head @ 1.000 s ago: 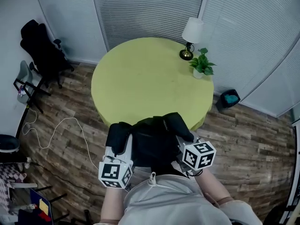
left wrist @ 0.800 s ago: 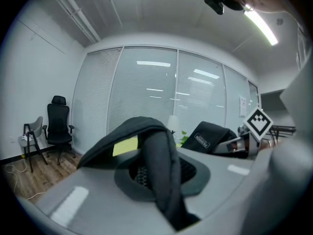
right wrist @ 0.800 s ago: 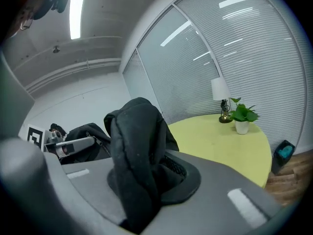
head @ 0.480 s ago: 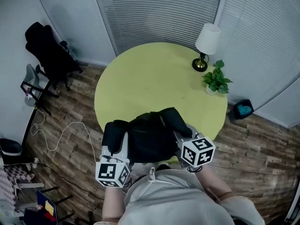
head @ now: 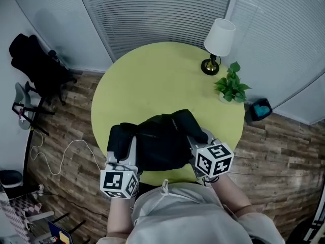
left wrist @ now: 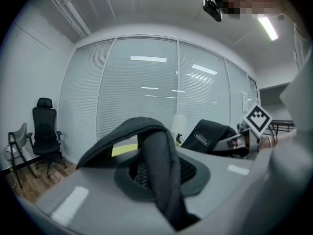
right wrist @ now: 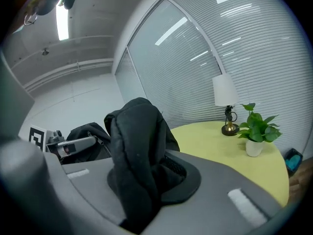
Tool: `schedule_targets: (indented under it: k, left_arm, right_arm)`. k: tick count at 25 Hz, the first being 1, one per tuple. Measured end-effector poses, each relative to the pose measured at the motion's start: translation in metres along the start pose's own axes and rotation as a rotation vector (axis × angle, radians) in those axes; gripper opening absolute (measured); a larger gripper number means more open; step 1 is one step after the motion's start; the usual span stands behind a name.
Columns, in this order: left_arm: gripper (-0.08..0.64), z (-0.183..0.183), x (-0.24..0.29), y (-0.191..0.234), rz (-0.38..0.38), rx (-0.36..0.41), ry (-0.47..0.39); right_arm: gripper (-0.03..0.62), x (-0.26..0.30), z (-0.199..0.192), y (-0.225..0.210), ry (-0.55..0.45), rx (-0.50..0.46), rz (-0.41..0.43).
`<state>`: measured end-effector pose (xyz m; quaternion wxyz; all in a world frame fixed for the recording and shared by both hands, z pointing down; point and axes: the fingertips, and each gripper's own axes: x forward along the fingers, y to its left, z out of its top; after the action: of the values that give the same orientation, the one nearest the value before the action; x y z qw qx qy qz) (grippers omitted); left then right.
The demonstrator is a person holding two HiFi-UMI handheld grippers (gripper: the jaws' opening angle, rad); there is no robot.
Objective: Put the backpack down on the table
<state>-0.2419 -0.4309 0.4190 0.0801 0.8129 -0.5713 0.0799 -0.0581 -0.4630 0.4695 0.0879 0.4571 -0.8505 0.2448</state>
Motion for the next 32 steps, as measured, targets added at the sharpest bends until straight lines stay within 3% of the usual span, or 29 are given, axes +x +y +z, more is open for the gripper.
schedule_targets:
  k: [9,15,23,32]
  left_arm:
    - [0.049,0.019,0.099,0.035,-0.211,0.030,0.035]
    - [0.049,0.021,0.161,0.056,-0.309,0.050,0.055]
    - [0.051,0.008,0.217,0.064,-0.392,0.048,0.076]
    - [0.051,-0.022,0.246,0.059,-0.415,0.091,0.117]
  right_arm:
    - [0.027,0.045,0.031,-0.040,-0.049,0.098,-0.191]
    - [0.027,0.080,0.041,-0.067,-0.074,0.142,-0.280]
    - [0.028,0.108,0.037,-0.104,-0.069,0.155,-0.390]
    - [0.029,0.123,0.015,-0.132,-0.013,0.149,-0.455]
